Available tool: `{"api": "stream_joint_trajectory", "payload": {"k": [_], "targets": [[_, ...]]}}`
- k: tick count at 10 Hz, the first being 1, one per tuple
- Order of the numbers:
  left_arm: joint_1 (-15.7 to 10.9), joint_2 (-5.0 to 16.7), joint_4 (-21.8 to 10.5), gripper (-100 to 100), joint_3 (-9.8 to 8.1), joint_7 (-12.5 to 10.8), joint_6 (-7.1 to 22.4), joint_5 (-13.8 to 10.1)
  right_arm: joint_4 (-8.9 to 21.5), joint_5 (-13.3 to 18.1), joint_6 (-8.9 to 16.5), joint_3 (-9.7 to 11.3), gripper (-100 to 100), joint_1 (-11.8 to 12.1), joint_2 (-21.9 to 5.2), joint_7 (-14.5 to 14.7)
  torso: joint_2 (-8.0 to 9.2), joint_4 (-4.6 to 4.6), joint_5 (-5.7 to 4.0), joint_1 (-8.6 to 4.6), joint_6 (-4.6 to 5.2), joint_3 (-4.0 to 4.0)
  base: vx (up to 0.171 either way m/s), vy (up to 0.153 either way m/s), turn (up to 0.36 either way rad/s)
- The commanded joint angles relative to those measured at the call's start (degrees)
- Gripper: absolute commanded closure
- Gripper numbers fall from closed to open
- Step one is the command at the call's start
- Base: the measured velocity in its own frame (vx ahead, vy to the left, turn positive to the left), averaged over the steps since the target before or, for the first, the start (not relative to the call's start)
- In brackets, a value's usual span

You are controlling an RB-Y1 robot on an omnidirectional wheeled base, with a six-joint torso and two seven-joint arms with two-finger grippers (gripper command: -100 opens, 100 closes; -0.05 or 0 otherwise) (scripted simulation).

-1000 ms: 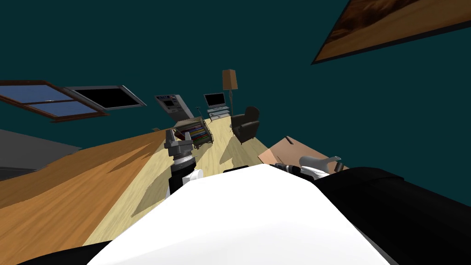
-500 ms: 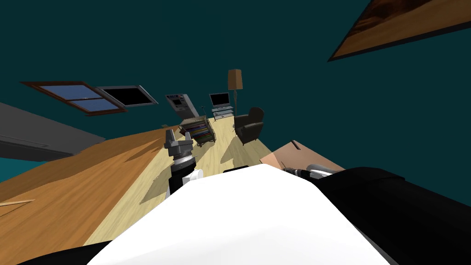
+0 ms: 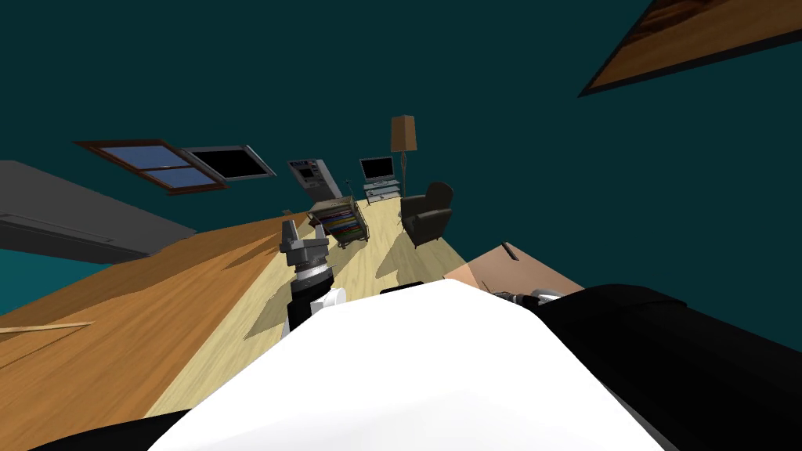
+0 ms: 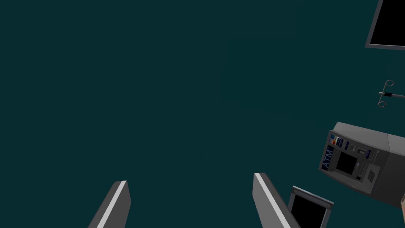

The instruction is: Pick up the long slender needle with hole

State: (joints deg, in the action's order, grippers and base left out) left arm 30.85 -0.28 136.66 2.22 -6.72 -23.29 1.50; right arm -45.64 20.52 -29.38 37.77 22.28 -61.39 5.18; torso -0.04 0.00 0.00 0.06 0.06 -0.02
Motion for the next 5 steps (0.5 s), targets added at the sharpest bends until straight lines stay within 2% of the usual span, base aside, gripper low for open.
{"api": "stream_joint_trajectory", "payload": {"k": [1,2,3,4,5], "targets": [[0.0,0.0,0.0,0,0.0,0.0,0.0,0.0,1.9,0.0,0.5,0.8,-100,0.0,0.3,0.4,0.0,0.0,0.0,0.0,0.0,0.0,0.005,-0.006,0.083],[0.0,0.0,0.0,0,0.0,0.0,0.0,0.0,3.5,0.0,1.4,2.1,-100,0.3,1.0,0.7,0.0,0.0,0.0,-0.03,-0.02,0.0,0.037,-0.039,0.186],[0.0,0.0,0.0,0,0.0,0.0,0.0,0.0,4.0,0.0,1.7,2.5,-100,0.4,1.3,0.8,-0.1,-0.01,-0.02,-0.13,-0.04,-0.05,0.042,-0.058,0.12],[0.0,0.0,0.0,0,0.0,0.0,0.0,0.0,4.3,0.0,1.9,2.7,-100,0.4,1.4,0.9,-0.12,-0.03,-0.04,-0.2,0.0,-0.07,0.03,-0.057,0.029],[0.0,0.0,0.0,0,-0.01,0.0,0.0,0.0,4.9,0.0,1.0,2.4,-100,0.2,1.6,1.2,-0.1,-0.02,-0.05,-0.21,0.0,-0.05,0.012,-0.025,0.005]]}}
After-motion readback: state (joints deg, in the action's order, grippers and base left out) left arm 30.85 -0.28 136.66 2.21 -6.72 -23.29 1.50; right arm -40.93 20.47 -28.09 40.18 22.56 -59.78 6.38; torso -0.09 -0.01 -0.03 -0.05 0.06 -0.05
